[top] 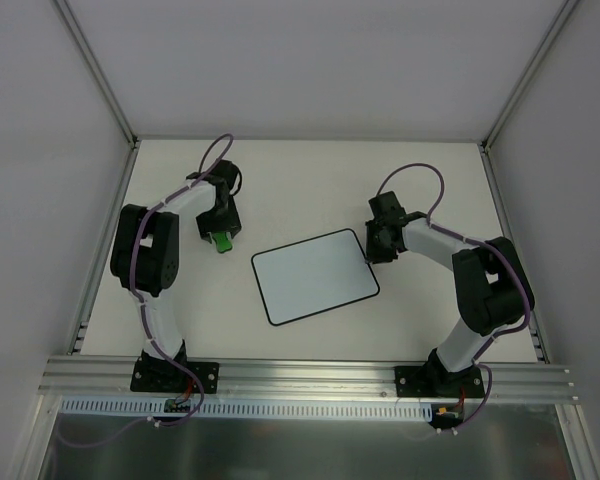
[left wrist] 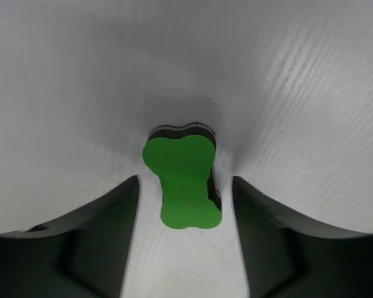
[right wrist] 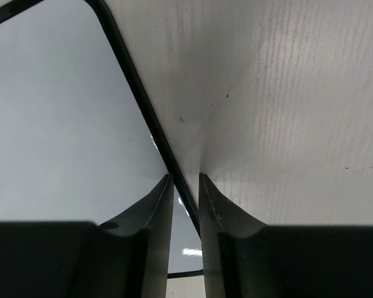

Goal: Erase the whiteboard

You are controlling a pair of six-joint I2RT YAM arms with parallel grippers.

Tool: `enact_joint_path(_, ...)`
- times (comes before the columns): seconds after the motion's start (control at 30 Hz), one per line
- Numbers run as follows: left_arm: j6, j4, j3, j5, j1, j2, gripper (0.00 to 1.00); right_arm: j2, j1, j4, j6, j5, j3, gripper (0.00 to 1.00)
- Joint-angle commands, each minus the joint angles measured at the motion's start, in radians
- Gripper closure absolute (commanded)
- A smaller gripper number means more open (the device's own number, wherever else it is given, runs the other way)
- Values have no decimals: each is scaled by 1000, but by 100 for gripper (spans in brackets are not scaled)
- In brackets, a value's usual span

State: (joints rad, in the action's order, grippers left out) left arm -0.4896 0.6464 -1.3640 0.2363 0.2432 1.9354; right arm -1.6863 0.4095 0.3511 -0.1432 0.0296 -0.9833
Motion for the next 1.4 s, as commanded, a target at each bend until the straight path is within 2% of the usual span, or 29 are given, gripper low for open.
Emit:
enact_joint_path(0.0,-4,9,16,-9,4,-52,26,31,-1,23,11,43,12,73)
enact_joint_path(0.07,-4,10,25,-23,4,-107,7,57,-1,22,10,44,17,67)
enact_joint_path(0.1,-4,10,28,-26,4,-131,1,71,-1,23,11,49,17,64)
enact_joint_path(0.13,-9,12,32,-31,2,-159,1,88,-1,25,13,52,18,61)
enact_joint_path(0.17,-10,12,40,-35,2,-217,1,129,-1,28,22,55,18,51)
enact_joint_path(0.23,-10,13,52,-45,4,-324,1,174,-1,57,33,82,6,41)
enact_joint_path(0.27,-6,13,63,-51,4,-364,1,230,-1,71,42,99,-1,28)
enact_joint_path(0.33,14,15,77,-51,4,-488,1,295,-3,110,73,163,-26,15)
enact_joint_path(0.37,25,16,91,-46,4,-533,1,327,-6,127,82,190,-38,3)
enact_joint_path(0.4,38,15,97,-43,2,-573,1,396,-8,150,103,235,-60,1)
enact_joint_path(0.73,239,16,129,72,4,-1126,1,804,-35,249,278,493,-225,1)
enact_joint_path(0.93,304,18,105,113,2,-1347,1,1011,-35,246,385,513,-288,1)
enact_joint_path(1.1,319,18,92,130,4,-1458,1,1148,-35,246,427,495,-322,1)
enact_joint_path(1.37,327,18,66,140,4,-1552,1,1206,-35,244,452,467,-321,1)
